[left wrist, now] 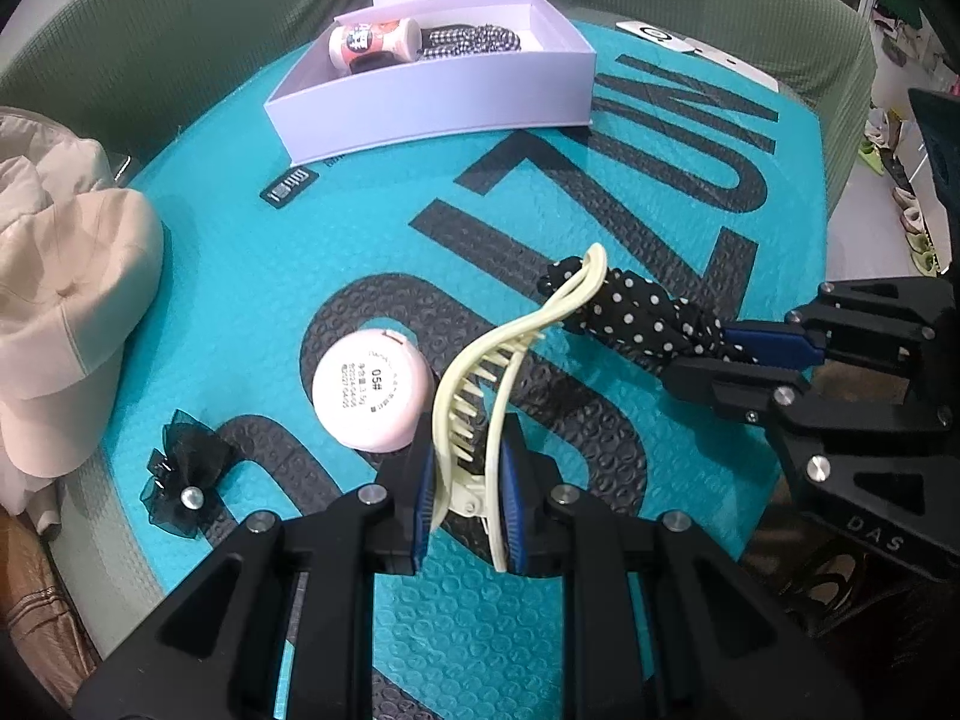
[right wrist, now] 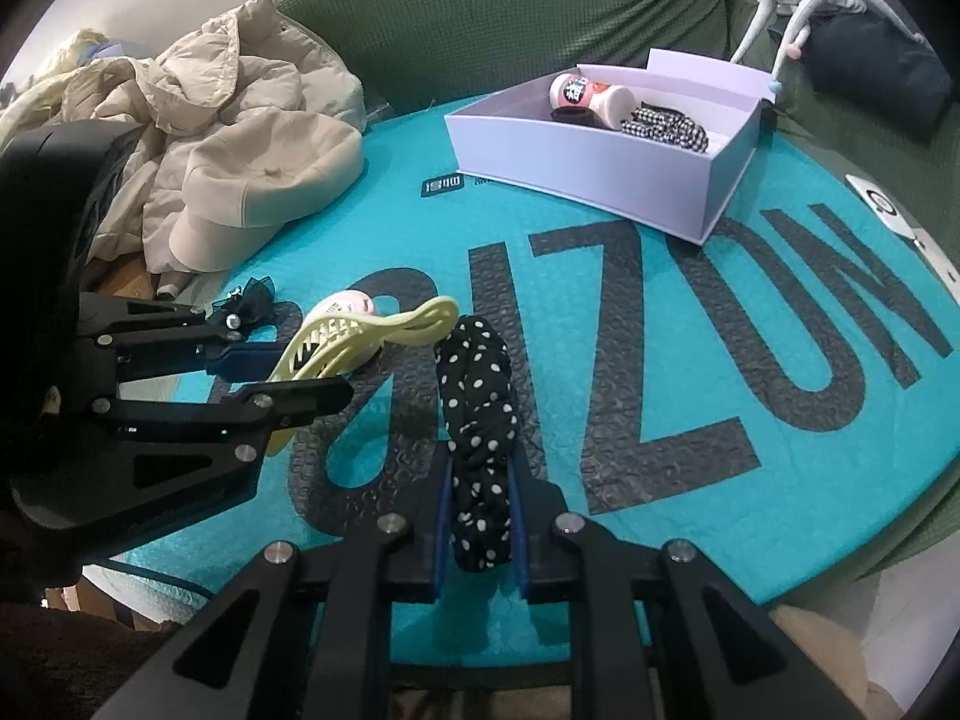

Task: Organize objects
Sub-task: 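Lift the claw clip and polka-dot scrunchie with both grippers and carry toward the box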

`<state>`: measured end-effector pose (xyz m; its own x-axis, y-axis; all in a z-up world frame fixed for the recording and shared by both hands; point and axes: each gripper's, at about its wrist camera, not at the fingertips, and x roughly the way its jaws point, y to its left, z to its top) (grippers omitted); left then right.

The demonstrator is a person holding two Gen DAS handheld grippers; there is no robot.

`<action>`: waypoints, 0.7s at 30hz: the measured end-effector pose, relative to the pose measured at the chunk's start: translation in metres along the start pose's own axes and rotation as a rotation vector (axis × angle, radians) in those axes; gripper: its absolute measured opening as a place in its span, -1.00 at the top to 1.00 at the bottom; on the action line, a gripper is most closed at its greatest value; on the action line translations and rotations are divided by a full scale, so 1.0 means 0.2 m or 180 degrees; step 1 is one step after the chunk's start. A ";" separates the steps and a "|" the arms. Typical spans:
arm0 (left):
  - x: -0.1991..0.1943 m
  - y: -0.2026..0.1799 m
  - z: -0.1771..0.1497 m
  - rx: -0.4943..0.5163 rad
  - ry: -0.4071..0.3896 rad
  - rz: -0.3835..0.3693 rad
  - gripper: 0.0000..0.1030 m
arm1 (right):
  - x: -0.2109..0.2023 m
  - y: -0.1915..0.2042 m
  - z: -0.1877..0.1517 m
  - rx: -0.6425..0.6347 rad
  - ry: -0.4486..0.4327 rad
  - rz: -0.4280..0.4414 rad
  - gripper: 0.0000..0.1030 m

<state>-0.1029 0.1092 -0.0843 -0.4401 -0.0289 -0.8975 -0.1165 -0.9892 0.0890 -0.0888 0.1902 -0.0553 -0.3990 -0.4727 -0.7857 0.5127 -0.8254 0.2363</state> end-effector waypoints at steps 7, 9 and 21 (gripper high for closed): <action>-0.06 -0.01 0.03 0.0013 -0.0099 -0.0009 0.65 | -0.07 0.02 0.01 0.0024 -0.0026 -0.0071 0.70; -0.09 -0.01 0.04 0.0010 -0.0135 -0.0033 0.65 | -0.10 0.02 0.02 0.0041 -0.0058 -0.0084 0.71; -0.21 0.00 0.15 0.0032 -0.0367 -0.0087 0.65 | -0.24 -0.01 0.11 0.0058 -0.0230 -0.0212 0.71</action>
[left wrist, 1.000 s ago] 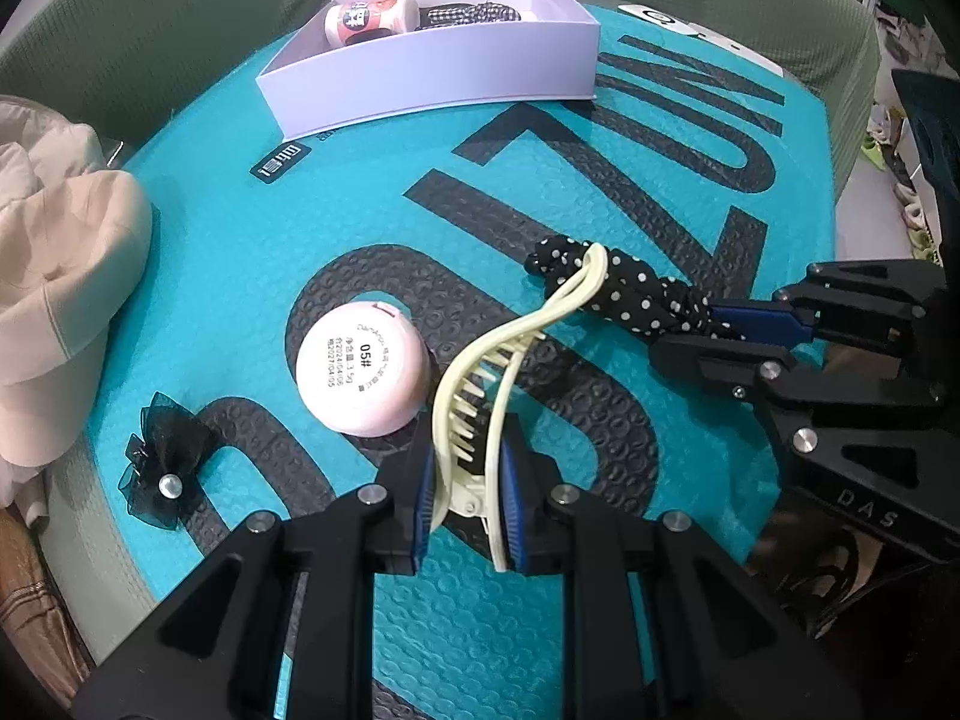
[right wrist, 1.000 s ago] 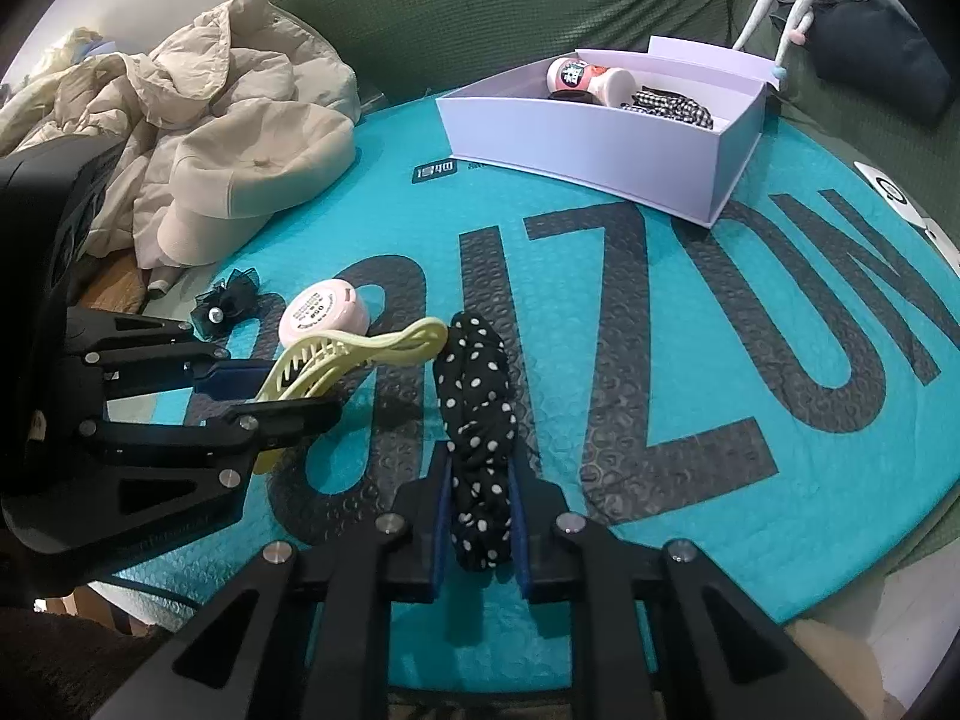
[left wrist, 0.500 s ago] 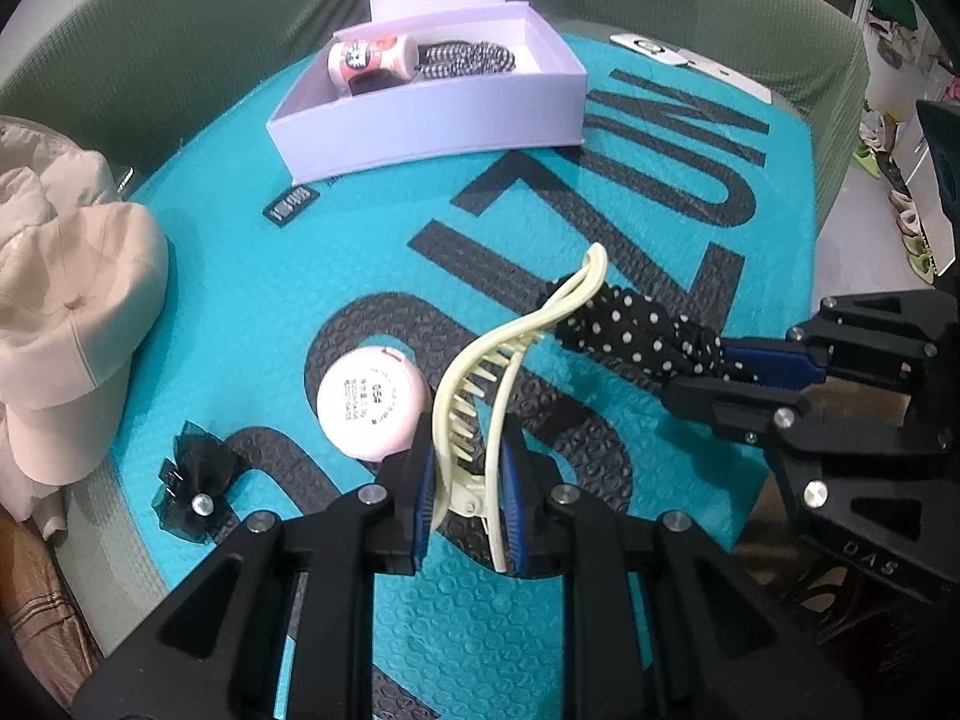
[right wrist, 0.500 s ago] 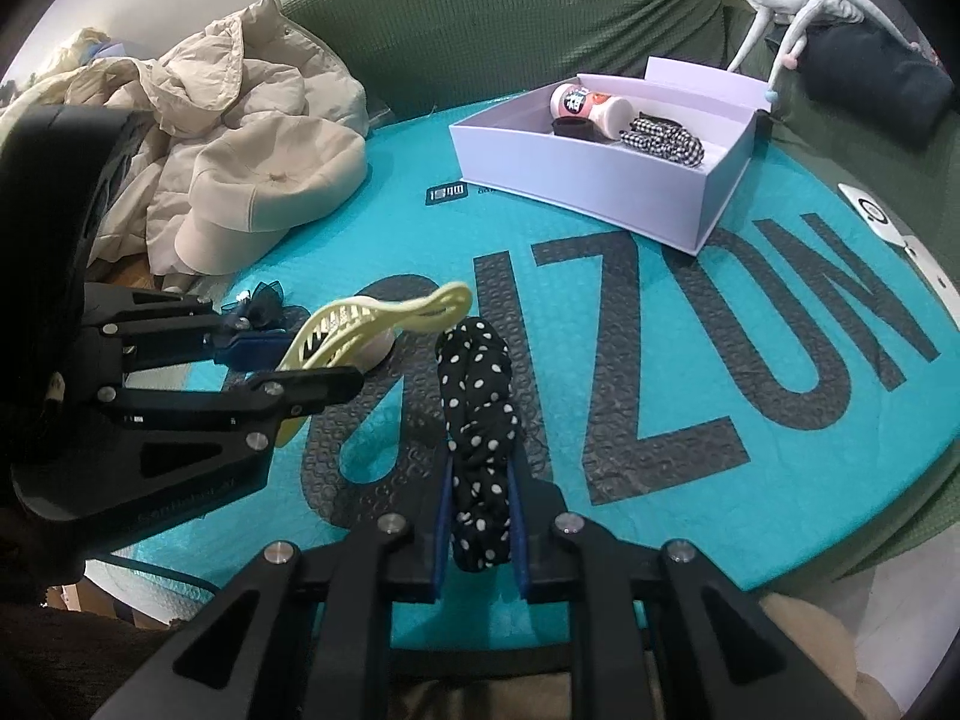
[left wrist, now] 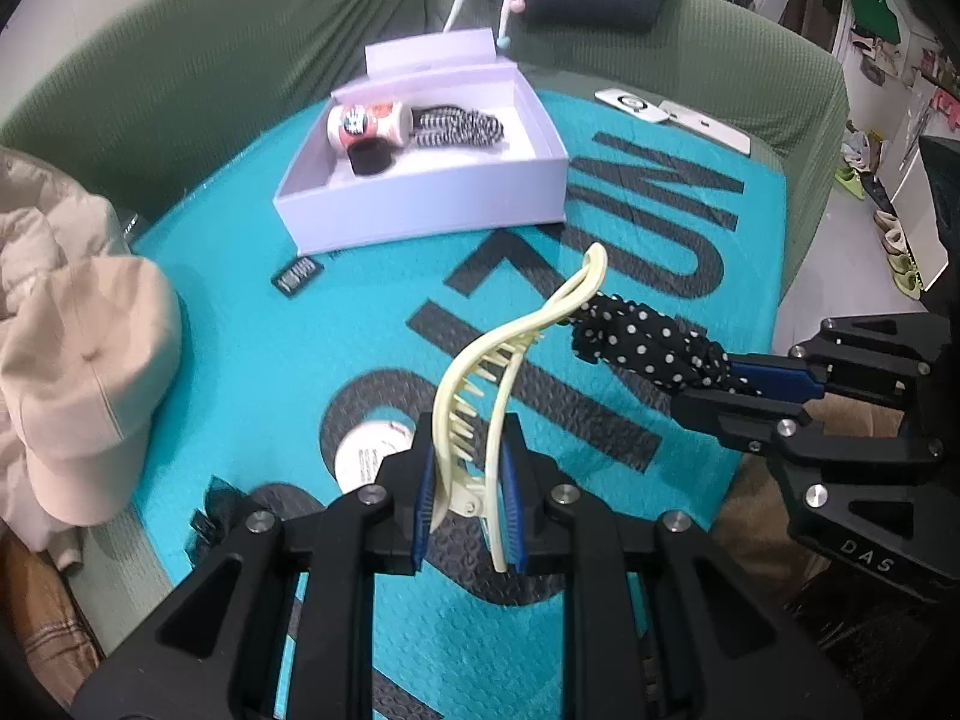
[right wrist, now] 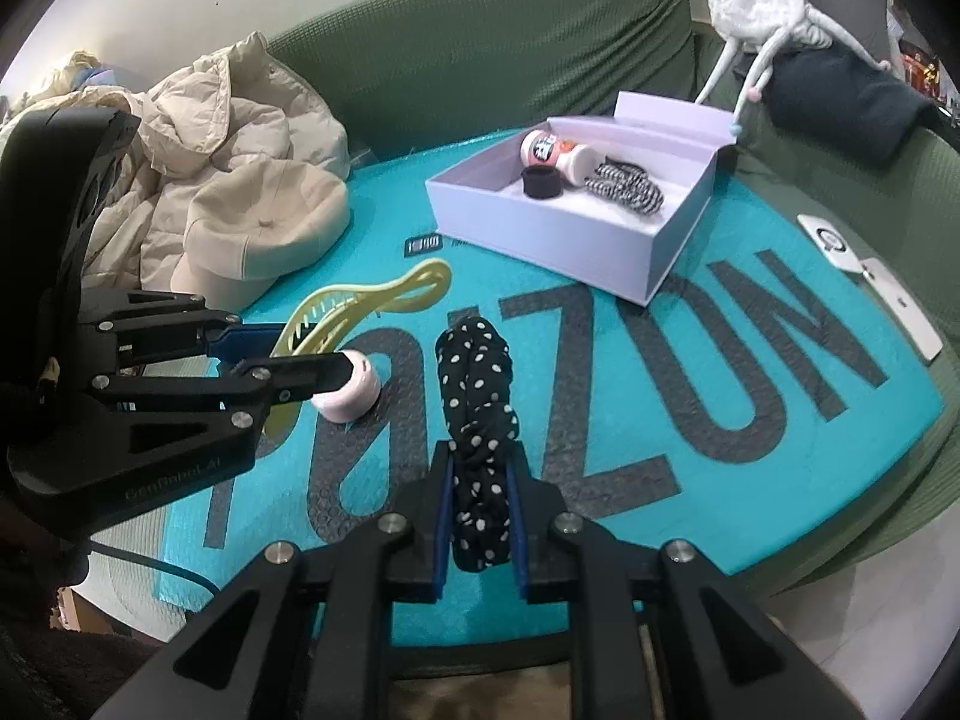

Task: Organize objects
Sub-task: 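Lift the claw clip and polka-dot scrunchie with both grippers and carry toward the box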

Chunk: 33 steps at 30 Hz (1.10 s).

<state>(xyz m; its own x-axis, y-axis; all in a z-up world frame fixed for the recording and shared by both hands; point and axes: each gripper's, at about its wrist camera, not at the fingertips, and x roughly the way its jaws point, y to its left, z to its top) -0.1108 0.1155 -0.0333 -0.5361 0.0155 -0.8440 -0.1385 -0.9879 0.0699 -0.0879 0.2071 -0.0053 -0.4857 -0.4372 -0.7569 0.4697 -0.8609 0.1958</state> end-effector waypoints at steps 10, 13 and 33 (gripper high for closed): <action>-0.04 0.01 0.11 0.0036 -0.0116 0.0009 0.65 | -0.05 -0.05 0.10 -0.0061 -0.0067 -0.0175 0.71; -0.04 0.02 0.14 0.0035 -0.0138 -0.0008 0.65 | -0.06 -0.08 0.13 -0.0061 -0.0091 -0.0217 0.71; 0.10 0.11 0.40 0.0113 -0.0199 -0.0048 0.65 | 0.07 -0.24 0.38 -0.0167 -0.0046 -0.0339 0.71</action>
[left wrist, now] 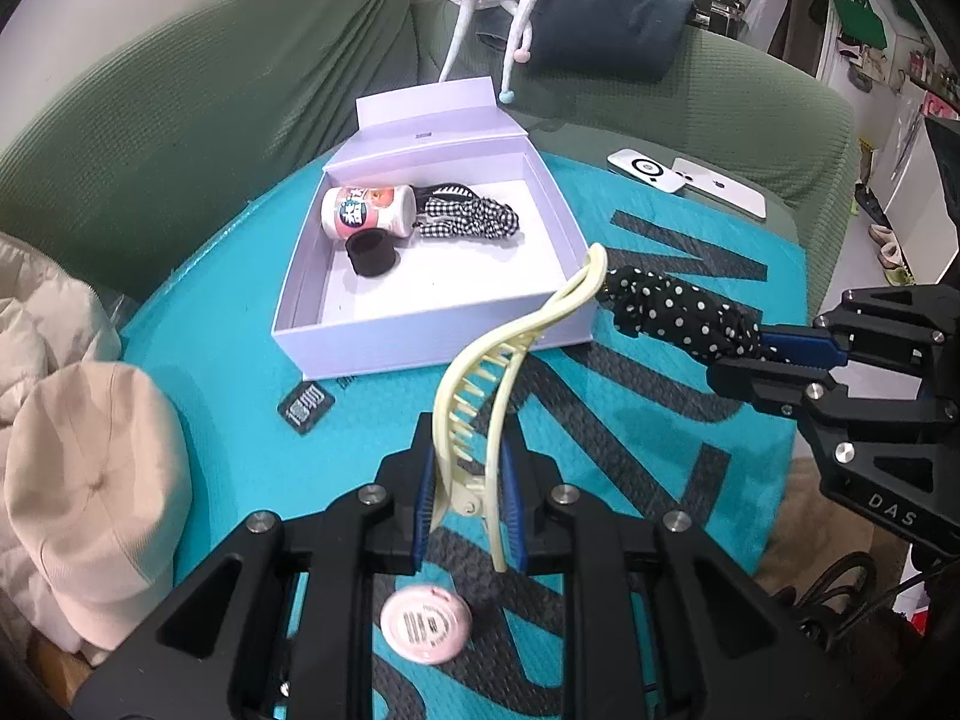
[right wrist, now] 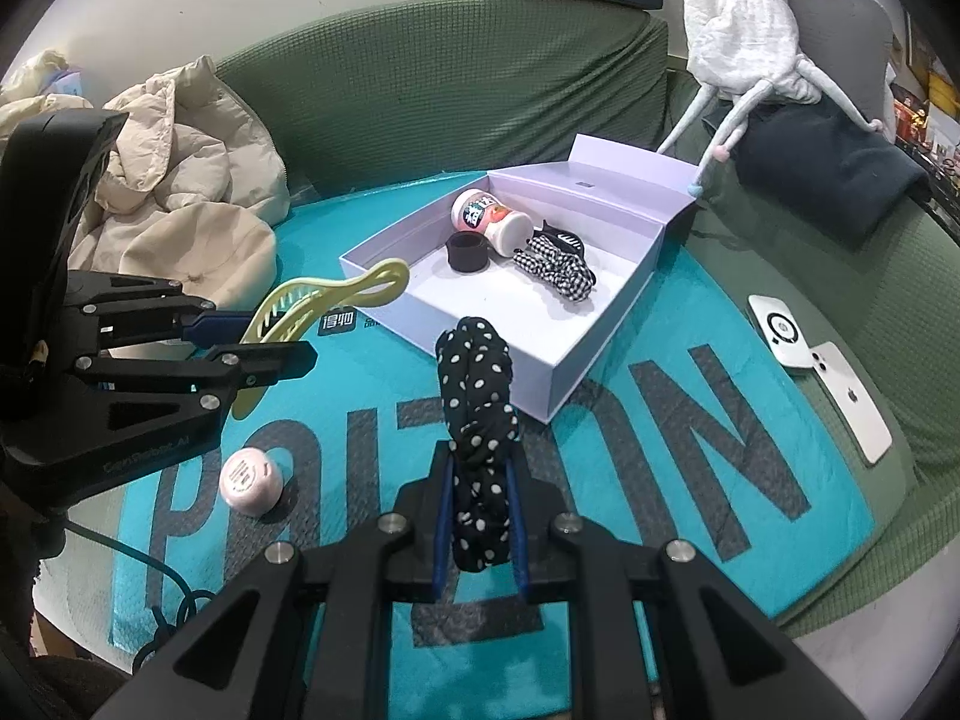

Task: Organize objects
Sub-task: 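Lift the claw clip and polka-dot scrunchie with both grippers and carry toward the box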

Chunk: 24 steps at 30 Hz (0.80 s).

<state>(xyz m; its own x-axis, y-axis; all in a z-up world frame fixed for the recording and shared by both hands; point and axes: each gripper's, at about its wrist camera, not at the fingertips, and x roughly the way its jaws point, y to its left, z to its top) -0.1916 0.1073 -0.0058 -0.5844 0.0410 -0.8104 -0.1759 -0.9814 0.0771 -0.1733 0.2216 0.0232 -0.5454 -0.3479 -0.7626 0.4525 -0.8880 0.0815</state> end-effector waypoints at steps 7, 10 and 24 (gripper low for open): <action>0.10 0.04 0.09 0.0030 0.0040 0.0011 0.65 | 0.10 -0.05 0.09 -0.0013 0.0032 0.0016 0.71; 0.15 0.06 0.13 0.0042 0.0056 0.0008 0.65 | 0.14 -0.07 0.13 -0.0013 0.0029 0.0038 0.71; 0.35 0.13 0.31 0.0250 0.0085 0.0104 0.65 | 0.32 -0.15 0.32 -0.0074 0.0021 0.0025 0.71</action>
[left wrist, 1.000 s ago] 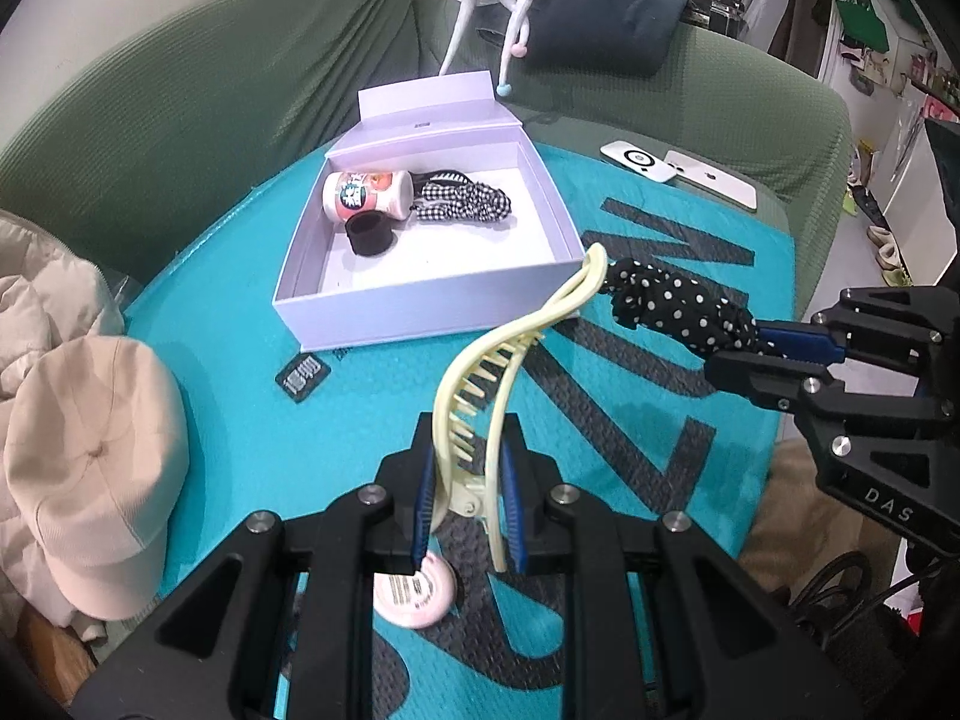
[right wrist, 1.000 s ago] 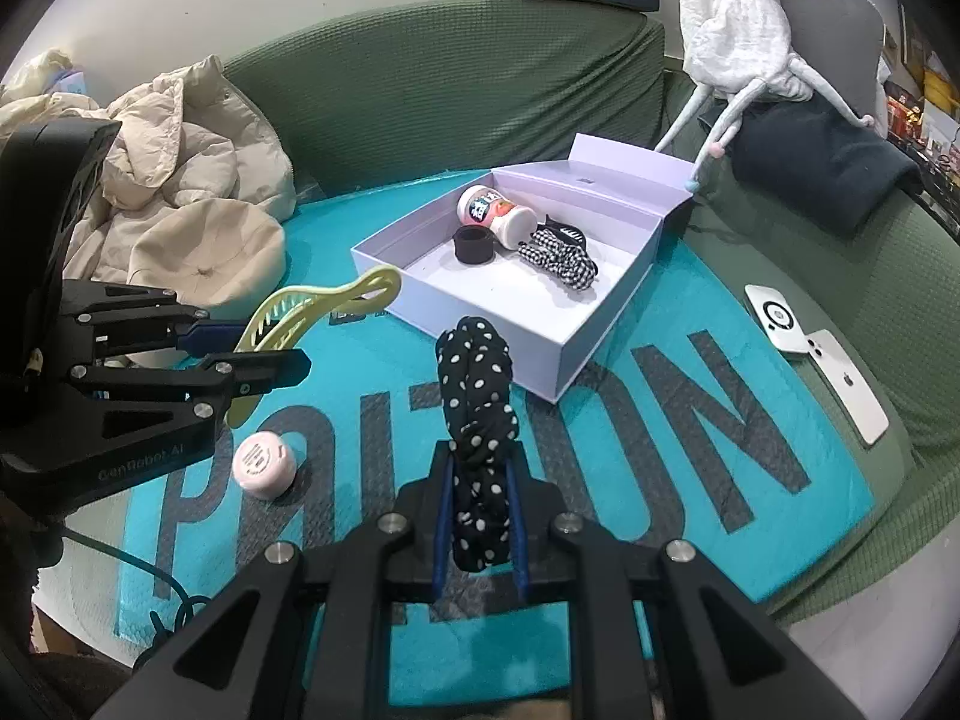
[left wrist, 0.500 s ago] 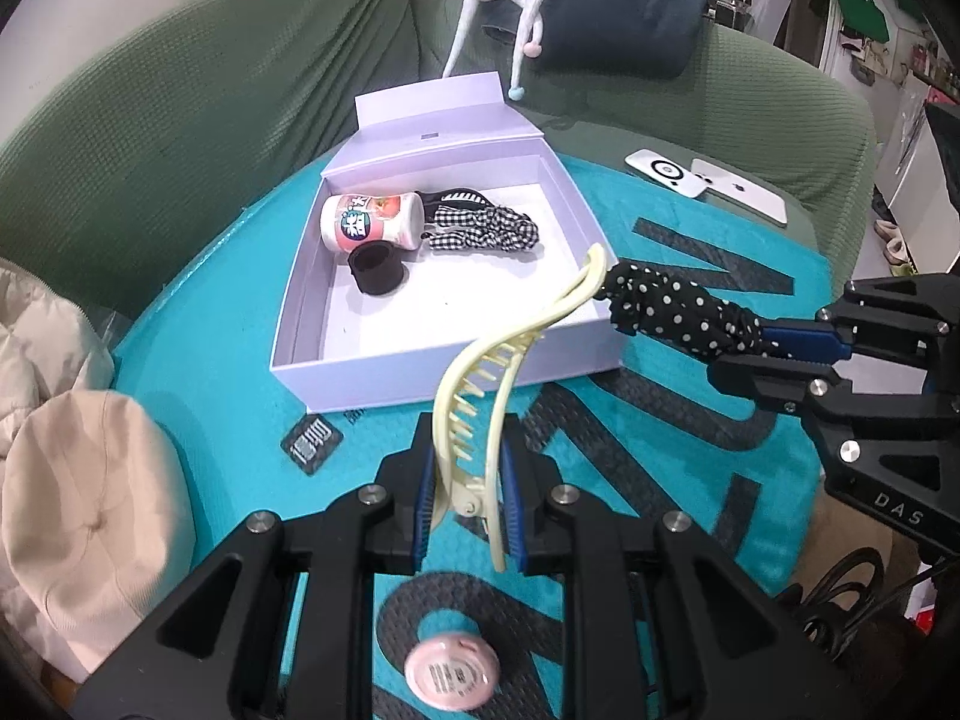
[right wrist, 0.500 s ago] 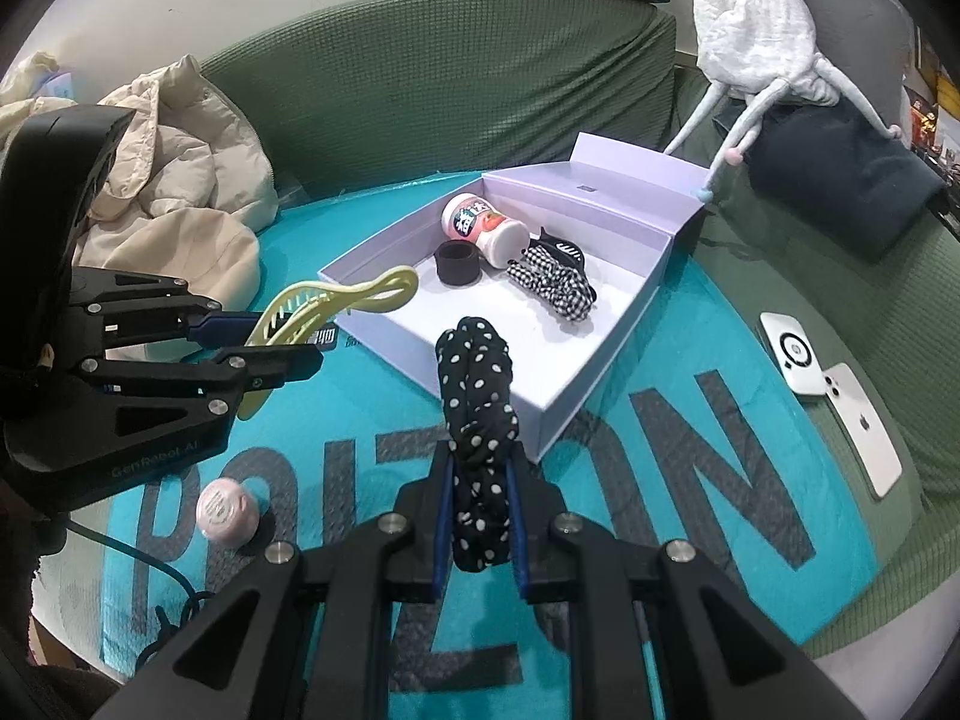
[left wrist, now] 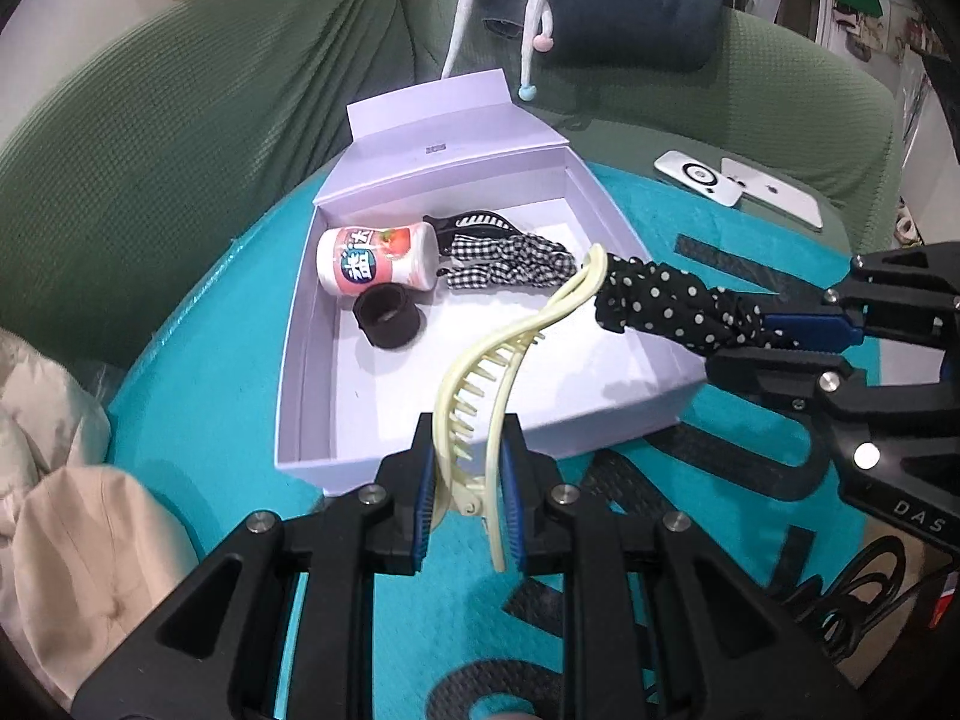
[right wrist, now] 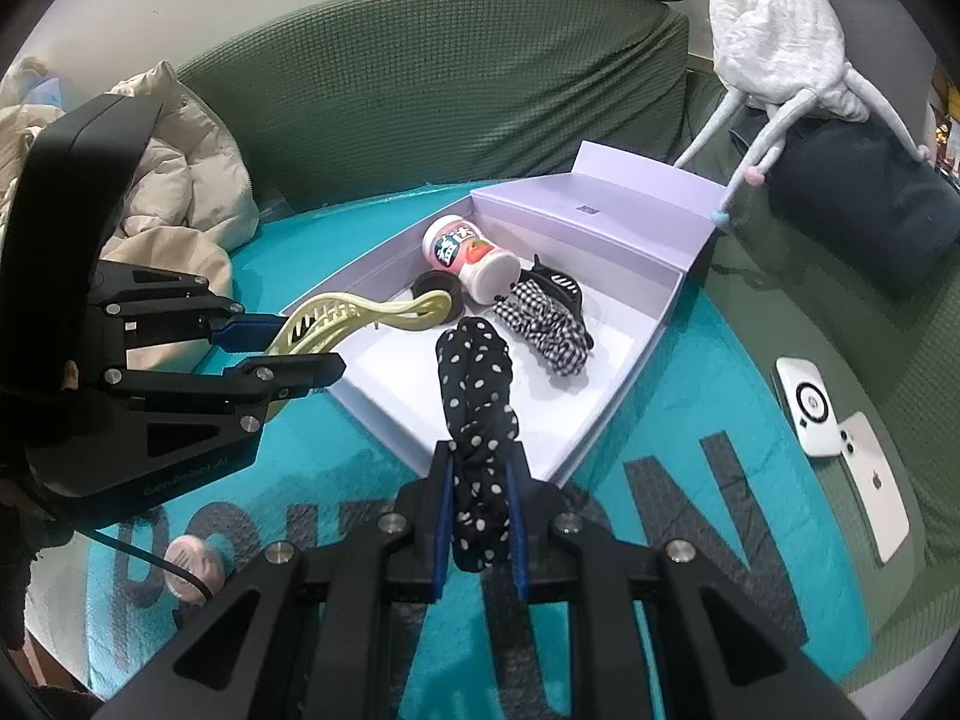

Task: Organize objects
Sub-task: 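Lift the claw clip and polka-dot scrunchie with both grippers and carry toward the box, then lower the claw clip and polka-dot scrunchie with both grippers into the box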

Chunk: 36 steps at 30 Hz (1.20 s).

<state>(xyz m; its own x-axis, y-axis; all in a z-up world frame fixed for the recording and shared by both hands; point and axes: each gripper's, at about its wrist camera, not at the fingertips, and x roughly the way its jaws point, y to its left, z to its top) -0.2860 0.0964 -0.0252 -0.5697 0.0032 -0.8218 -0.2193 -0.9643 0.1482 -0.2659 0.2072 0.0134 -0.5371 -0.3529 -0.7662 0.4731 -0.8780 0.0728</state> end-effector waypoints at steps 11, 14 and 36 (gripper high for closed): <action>0.13 0.08 0.09 0.0123 0.0104 0.0112 0.65 | 0.13 -0.06 0.09 -0.0044 0.0046 0.0001 0.71; 0.18 0.09 0.13 0.0177 0.0156 0.0146 0.65 | 0.17 -0.06 0.12 -0.0071 0.0055 0.0005 0.71; 0.48 0.15 0.19 0.0304 0.0593 0.0248 0.65 | 0.40 -0.16 0.21 0.0021 0.0214 0.0036 0.71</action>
<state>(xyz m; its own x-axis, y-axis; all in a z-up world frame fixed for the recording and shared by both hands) -0.3782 0.0787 -0.0791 -0.4338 -0.1279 -0.8919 -0.2594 -0.9303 0.2595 -0.3531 0.1937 -0.0228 -0.4833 -0.3405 -0.8065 0.4742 -0.8762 0.0858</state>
